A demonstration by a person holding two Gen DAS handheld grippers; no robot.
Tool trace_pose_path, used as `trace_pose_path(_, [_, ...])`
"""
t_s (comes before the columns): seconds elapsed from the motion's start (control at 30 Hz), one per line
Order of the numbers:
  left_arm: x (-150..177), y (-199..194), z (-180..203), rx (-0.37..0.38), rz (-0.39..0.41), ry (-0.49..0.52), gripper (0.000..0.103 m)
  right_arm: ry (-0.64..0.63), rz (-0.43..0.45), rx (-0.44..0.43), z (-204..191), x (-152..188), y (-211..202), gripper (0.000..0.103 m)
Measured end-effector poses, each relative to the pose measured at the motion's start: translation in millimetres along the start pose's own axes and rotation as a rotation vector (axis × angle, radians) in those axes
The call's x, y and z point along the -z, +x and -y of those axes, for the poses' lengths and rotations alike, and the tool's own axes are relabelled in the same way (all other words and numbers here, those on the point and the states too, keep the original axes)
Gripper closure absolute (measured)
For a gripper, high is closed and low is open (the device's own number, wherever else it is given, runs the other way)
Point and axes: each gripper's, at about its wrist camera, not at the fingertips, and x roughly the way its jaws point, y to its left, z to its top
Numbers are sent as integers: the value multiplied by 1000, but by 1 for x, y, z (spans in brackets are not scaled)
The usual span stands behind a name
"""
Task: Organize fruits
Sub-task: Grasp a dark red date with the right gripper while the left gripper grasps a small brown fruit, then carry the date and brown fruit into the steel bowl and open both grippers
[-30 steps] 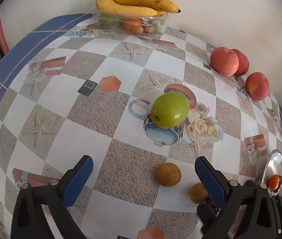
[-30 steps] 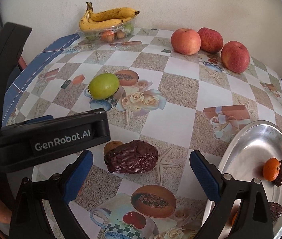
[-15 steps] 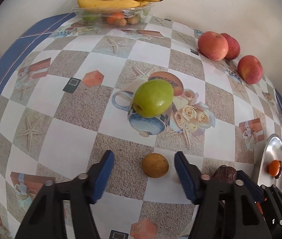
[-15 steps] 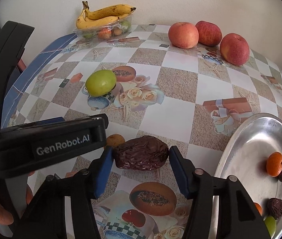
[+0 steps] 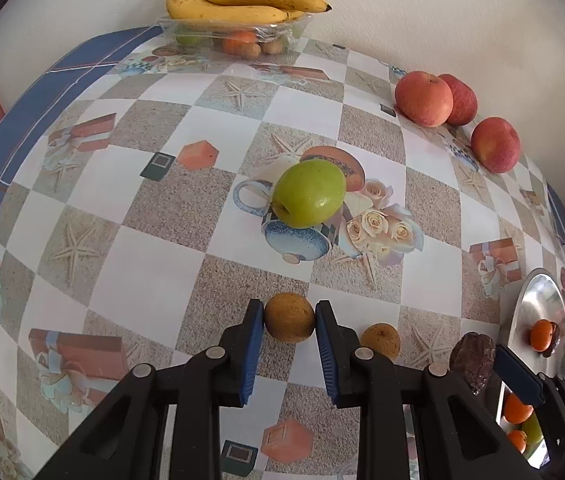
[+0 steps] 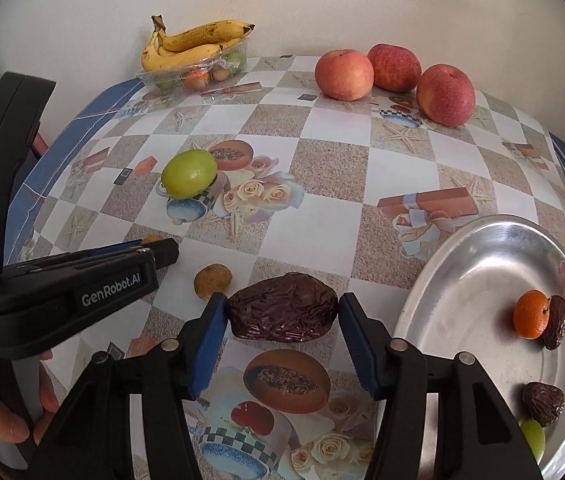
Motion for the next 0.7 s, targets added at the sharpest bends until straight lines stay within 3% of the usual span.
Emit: trace_pose_path(0.7, [7,-43,17,23,91,14,75,27,70,0,2,4,-54,44])
